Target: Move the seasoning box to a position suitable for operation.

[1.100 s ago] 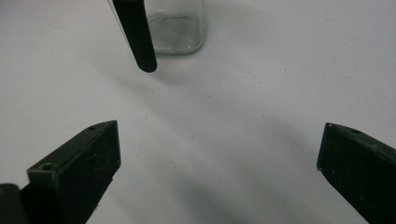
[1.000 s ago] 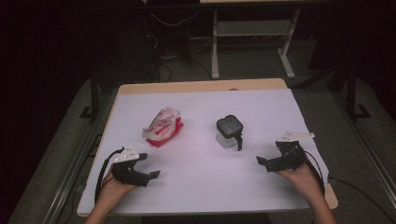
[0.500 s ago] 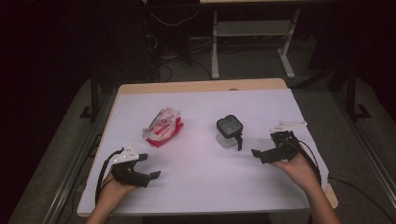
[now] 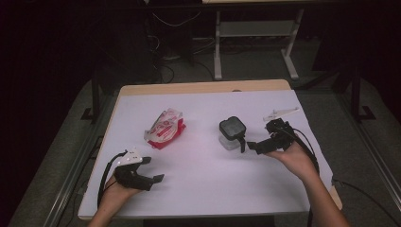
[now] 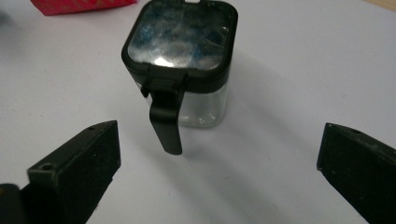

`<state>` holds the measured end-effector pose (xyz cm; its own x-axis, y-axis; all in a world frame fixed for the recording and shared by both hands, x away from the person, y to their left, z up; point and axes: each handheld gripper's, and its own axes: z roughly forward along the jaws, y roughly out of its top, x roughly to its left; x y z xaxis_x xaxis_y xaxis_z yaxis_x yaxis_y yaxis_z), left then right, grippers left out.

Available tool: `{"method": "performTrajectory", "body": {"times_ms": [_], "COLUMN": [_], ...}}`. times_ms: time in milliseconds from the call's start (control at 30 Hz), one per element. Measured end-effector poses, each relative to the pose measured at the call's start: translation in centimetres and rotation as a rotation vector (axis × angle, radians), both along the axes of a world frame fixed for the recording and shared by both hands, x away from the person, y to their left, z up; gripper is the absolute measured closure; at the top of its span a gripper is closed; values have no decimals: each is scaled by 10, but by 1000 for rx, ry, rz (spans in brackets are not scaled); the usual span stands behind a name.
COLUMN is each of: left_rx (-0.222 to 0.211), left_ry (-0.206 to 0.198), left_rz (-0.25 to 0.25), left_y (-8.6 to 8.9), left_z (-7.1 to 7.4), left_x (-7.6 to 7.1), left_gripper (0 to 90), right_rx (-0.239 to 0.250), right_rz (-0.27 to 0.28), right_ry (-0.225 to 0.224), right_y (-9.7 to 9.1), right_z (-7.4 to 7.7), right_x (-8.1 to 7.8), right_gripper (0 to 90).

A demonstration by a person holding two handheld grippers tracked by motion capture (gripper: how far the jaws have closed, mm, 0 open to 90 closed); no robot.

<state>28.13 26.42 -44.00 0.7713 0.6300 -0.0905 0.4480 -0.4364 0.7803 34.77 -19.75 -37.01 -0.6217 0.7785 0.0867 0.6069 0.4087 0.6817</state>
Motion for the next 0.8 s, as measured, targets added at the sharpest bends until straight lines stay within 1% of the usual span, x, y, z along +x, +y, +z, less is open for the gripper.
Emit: {"method": "performTrajectory", "body": {"times_ms": [67,167,367,400,433,533,567,667,767,800], "left_rx": [0,-1,10,7,7,9,14,10,11,14], "left_ry": [4,6,-2,-5,-5,-7,-12,-12,-10,-7], "left_rz": [4,5,-6,-8,-8,-9,-12,-15,-17,-20], "left_y": [0,0,-2,-2,-2,-2,-2,-3,-4,-4], "left_z": [0,-1,-1,-1,-1,-2,-2,-1,-2,-2], "left_x": [0,0,-1,-1,-1,-1,-1,-2,-2,-2], "left_gripper": [118,118,118,118,118,118,118,119,119,119], "right_rx": [1,-2,-27,-32,-32,-49,-49,-55,-59,-63], "right_rz": [3,11,11,7,7,17,17,26,31,31], "right_ry": [5,11,34,44,44,53,53,60,72,85], "right_y": [5,9,22,27,27,37,37,44,50,56], "right_z": [5,8,14,16,16,19,19,20,20,19], "right_x": [4,7,20,23,23,32,32,39,44,48], "right_gripper": [0,0,0,0,0,0,0,0,0,0]}}
